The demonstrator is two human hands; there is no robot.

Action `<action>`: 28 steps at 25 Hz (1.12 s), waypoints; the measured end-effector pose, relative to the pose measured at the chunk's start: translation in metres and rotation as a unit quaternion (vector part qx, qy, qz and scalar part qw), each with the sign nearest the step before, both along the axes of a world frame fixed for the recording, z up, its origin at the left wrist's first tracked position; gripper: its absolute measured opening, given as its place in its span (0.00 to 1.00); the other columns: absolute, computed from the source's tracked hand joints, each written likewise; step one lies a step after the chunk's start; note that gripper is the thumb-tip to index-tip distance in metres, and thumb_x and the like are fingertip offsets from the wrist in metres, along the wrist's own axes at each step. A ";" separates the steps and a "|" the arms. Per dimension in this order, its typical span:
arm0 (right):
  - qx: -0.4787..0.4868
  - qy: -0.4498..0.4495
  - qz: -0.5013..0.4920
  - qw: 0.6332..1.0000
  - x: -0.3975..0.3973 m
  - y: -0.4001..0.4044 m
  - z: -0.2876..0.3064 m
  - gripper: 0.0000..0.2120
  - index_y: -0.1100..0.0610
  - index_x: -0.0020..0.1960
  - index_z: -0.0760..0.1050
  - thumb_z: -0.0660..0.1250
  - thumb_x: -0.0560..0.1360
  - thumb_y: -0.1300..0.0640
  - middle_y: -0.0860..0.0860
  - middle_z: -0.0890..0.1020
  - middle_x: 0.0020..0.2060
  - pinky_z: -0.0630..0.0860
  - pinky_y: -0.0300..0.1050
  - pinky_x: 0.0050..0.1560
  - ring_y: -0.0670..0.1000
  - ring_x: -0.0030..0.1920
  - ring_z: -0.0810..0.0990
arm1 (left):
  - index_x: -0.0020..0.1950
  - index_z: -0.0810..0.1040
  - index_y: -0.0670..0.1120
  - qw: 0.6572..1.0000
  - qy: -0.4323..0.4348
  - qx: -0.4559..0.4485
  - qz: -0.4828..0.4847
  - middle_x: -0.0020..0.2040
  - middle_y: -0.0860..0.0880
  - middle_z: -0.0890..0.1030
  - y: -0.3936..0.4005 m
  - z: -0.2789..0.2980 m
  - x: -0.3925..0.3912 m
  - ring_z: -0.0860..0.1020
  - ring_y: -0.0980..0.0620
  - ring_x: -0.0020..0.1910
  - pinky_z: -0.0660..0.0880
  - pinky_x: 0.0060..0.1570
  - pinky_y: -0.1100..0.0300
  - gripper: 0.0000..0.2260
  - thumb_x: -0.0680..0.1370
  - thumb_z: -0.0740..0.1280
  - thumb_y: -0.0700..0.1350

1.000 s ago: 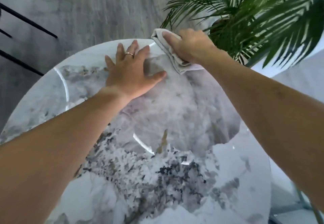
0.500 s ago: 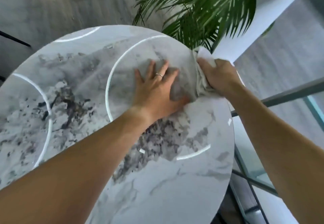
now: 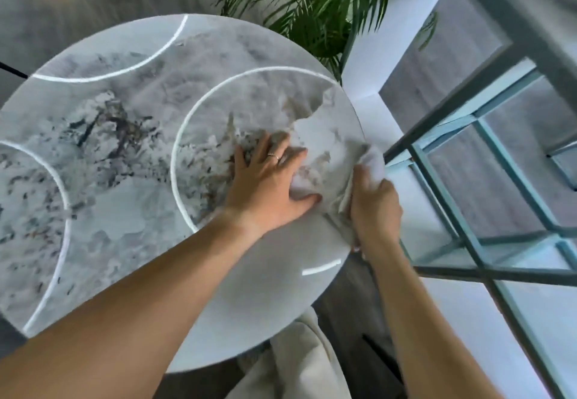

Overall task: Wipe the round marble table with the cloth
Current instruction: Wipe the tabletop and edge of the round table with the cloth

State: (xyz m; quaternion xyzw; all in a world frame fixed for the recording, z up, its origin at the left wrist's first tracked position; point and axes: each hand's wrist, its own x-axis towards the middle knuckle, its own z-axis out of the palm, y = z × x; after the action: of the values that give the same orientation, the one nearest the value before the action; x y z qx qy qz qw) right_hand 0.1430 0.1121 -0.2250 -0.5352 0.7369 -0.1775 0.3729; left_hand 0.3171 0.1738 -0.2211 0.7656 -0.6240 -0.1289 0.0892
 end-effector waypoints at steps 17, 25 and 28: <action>0.016 -0.117 -0.095 0.989 -0.002 0.090 0.002 0.26 0.58 0.57 0.73 0.61 0.78 0.34 0.53 0.83 0.47 0.75 0.48 0.43 0.56 0.46 0.82 | 0.72 0.74 0.49 0.992 0.016 -0.065 0.111 0.78 0.44 0.69 0.117 -0.001 -0.023 0.62 0.39 0.78 0.56 0.75 0.35 0.26 0.78 0.65 0.60; -0.057 -0.048 0.022 0.997 0.004 0.029 0.006 0.30 0.56 0.76 0.64 0.62 0.81 0.41 0.59 0.76 0.70 0.71 0.52 0.67 0.61 0.69 0.75 | 0.73 0.71 0.56 0.976 0.022 -0.029 0.215 0.79 0.48 0.67 0.172 0.000 -0.002 0.59 0.42 0.80 0.52 0.76 0.35 0.26 0.78 0.59 0.64; -0.181 -0.010 0.213 0.960 -0.011 0.082 -0.008 0.30 0.61 0.80 0.58 0.59 0.84 0.47 0.65 0.60 0.80 0.56 0.56 0.79 0.63 0.81 0.56 | 0.74 0.69 0.59 0.954 0.015 -0.006 0.298 0.80 0.49 0.64 0.194 -0.002 0.018 0.54 0.41 0.81 0.47 0.76 0.34 0.26 0.78 0.58 0.66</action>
State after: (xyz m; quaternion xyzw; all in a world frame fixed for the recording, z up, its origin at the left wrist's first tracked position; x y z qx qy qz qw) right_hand 0.1316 0.1946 -0.2333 -0.7365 0.5579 -0.2296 0.3060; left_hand 0.3355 0.3682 -0.2232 0.9143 -0.3664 -0.1040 0.1376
